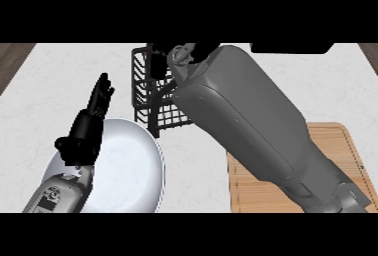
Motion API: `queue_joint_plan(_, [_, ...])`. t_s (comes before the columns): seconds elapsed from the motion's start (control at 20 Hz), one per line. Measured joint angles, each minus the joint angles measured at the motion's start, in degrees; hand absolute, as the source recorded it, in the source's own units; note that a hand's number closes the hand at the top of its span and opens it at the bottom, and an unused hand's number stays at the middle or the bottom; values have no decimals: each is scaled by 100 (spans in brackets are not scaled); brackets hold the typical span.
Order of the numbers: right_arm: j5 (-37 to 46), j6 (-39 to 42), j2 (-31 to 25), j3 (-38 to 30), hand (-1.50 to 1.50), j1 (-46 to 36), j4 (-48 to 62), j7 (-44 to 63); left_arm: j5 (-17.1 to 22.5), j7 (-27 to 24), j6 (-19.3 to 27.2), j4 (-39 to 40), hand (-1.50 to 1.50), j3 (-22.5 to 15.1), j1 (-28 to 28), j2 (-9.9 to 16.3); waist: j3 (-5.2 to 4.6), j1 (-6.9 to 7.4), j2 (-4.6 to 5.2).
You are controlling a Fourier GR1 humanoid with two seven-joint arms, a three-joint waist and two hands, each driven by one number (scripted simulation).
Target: Pick the tomato from the cutting board and place it in the tiered basket
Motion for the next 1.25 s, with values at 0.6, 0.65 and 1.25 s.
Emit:
queue_joint_plan(0.6, [510,-1588,-10,-834,-150,422,-713,72,25,11,74,-100,0,30,168,74,0,-188,-66])
queue_joint_plan(0.65, [565,-1618,-24,-959,-150,504,-850,105,30,-5,85,-106,0,47,202,85,0,-221,-74])
queue_joint_plan(1.25, [67,-1394,-321,-2150,-150,3040,-4286,-77,132,99,243,-289,0,212,543,237,16,-602,-155])
